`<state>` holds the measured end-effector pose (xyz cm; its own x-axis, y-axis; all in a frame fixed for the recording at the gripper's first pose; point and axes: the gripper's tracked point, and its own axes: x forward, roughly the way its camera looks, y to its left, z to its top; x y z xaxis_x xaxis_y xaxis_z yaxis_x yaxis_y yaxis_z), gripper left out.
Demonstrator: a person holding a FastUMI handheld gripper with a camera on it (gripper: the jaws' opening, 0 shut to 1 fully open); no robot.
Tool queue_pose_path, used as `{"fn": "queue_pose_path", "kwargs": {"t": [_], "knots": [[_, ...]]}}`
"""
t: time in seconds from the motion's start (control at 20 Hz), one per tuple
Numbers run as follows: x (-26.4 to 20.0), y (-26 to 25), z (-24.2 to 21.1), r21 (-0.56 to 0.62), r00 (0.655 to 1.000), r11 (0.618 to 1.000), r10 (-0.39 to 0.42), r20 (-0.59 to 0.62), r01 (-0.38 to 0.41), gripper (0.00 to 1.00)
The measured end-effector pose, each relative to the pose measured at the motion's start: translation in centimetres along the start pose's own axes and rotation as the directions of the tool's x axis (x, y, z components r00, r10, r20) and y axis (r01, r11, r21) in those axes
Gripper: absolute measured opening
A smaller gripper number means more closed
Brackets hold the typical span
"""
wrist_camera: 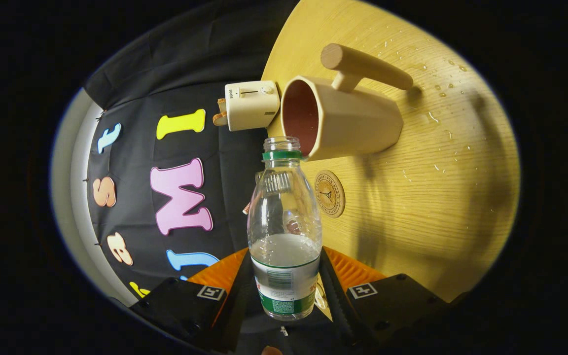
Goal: Take the bottle from table, then pour the juice into the cup, finally place the bottle on the coaster
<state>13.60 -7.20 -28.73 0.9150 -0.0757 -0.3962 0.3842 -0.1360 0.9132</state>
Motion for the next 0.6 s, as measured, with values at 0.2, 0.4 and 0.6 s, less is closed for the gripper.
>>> {"fn": "queue_pose_path", "kwargs": {"t": [0.2,0.4,0.6], "knots": [[0.02,0.37,-0.01,0.018,1.0,1.0,0.011,-0.004,-0.011,0.76],[0.06,0.59,-0.16,0.029,1.0,0.999,0.016,-0.008,-0.016,0.76],[0.16,0.98,0.16,0.05,1.0,0.998,0.028,0.002,-0.028,0.76]]}}
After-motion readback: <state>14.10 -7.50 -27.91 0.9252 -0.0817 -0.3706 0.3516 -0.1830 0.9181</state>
